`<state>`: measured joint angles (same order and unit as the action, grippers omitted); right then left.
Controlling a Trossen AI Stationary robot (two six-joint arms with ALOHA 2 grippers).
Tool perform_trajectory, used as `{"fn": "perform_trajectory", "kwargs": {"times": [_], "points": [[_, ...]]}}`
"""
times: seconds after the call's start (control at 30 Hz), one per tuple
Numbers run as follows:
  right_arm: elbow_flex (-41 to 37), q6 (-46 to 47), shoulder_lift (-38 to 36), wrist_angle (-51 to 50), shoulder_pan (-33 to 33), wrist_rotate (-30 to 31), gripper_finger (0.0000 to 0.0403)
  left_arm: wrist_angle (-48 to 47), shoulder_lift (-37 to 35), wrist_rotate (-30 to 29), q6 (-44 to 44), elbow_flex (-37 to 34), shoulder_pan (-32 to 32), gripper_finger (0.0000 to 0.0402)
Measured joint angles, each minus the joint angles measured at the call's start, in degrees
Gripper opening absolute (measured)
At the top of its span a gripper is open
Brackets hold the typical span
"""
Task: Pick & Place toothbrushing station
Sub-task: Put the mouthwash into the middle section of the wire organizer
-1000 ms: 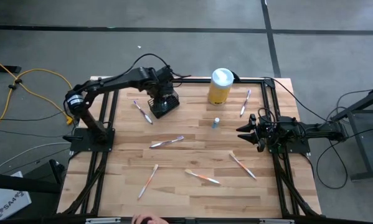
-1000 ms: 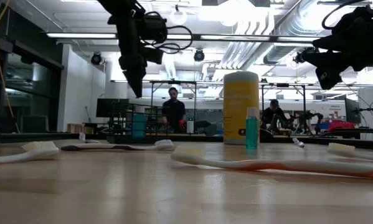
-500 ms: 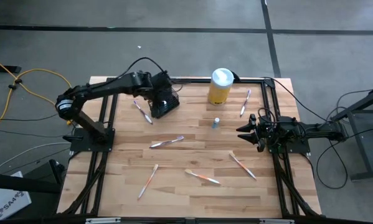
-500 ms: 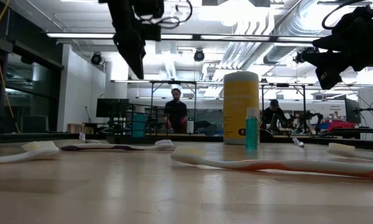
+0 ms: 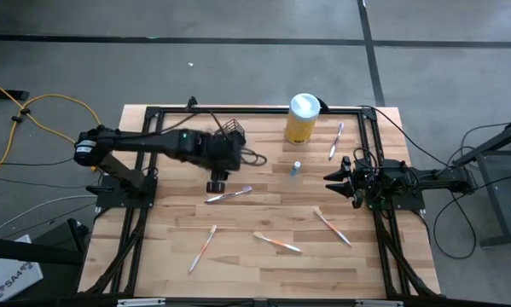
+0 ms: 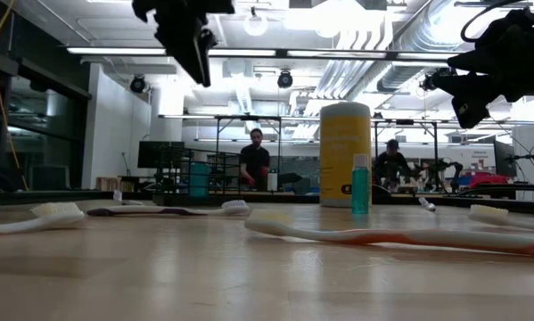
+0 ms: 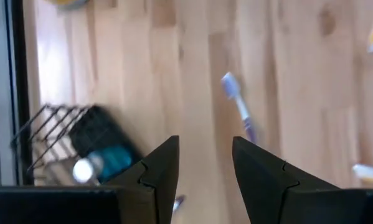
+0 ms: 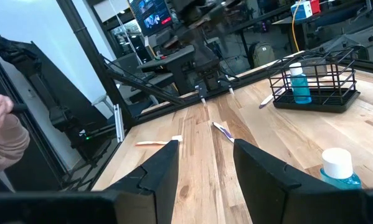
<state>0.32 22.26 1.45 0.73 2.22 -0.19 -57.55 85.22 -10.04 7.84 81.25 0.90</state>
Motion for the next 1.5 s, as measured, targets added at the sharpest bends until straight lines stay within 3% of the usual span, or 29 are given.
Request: {"fn": "perform_trajectory", "kwargs": {"times": [0.23, 0.53, 0.7, 1.0, 1.3, 1.5], "points": [[0.0, 0.0, 0.0, 0.0, 0.0, 0.0, 0.0145, 0.5, 0.5, 1.7, -8.2, -0.8, -4.4, 0.0142], [0.0, 0.0, 0.0, 0.0, 0.0, 0.0, 0.0145, 5.2, -5.7, -12.9, -16.0, -10.1, -16.3, 0.0142], [0.0, 0.0, 0.0, 0.0, 0.0, 0.0, 0.0145, 8.4, -13.0, -15.7, -20.2, -18.5, -19.1, 0.0142], [0.0, 0.0, 0.0, 0.0, 0.0, 0.0, 0.0145, 22.2, -23.3, -12.8, -19.1, -33.6, -16.2, 0.0142], [0.0, 0.0, 0.0, 0.0, 0.0, 0.0, 0.0145, 22.8, -21.0, -8.1, -28.7, -34.7, -10.8, 0.0142], [0.0, 0.0, 0.0, 0.0, 0.0, 0.0, 0.0145, 23.8, -17.8, -7.5, -28.3, -34.7, -10.0, 0.0142]]}}
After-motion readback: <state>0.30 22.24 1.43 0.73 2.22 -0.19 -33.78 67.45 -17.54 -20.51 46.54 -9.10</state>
